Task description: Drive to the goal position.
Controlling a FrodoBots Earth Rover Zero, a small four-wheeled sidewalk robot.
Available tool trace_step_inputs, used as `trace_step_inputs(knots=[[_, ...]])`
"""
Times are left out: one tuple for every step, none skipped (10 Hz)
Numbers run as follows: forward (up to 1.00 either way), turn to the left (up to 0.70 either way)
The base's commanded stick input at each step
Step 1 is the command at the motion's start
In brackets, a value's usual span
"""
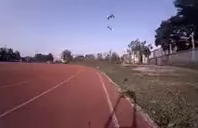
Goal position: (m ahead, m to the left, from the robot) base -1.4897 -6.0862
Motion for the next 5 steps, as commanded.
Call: trace_step_inputs(knots=[[0.7,0.0],[0.7,0.0],[0.7,0.0],[0.7,0.0],[0.7,0.0]])
